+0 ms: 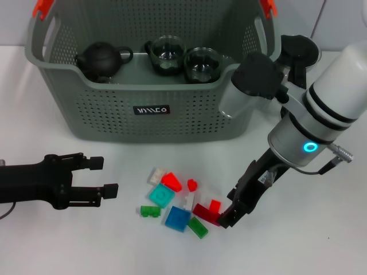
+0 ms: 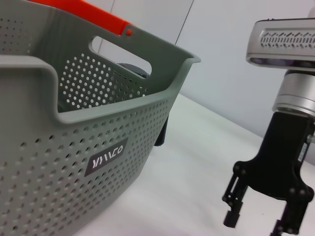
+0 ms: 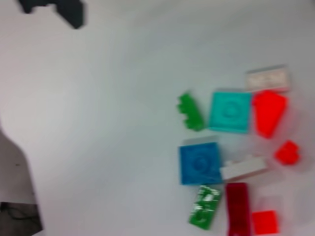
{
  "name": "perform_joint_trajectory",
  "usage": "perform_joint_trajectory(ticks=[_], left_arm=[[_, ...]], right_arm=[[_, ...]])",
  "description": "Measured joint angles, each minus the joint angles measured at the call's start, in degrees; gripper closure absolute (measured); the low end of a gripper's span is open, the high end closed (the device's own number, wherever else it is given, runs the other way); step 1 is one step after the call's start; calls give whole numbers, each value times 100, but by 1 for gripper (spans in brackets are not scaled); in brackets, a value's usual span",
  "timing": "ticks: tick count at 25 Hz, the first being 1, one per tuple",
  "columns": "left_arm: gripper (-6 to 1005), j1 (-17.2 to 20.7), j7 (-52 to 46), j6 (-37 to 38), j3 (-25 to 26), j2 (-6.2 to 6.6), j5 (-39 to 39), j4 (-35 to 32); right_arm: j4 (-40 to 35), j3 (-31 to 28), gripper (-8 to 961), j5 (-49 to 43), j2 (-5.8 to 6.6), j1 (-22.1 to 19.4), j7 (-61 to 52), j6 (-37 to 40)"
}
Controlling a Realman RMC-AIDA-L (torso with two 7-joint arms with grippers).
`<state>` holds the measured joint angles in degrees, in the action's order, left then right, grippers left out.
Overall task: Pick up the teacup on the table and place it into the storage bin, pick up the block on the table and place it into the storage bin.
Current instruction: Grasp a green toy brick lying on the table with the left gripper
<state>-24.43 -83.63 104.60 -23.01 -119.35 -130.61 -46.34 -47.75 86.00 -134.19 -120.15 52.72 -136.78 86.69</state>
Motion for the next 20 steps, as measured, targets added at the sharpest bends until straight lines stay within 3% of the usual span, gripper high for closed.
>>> perform_joint_trajectory(ticks=[20], left_arm=[[128,-9,-1,-2,-28,0,0,12]], right_arm=[[-78,118,249,-186,-25,0,225,-387]])
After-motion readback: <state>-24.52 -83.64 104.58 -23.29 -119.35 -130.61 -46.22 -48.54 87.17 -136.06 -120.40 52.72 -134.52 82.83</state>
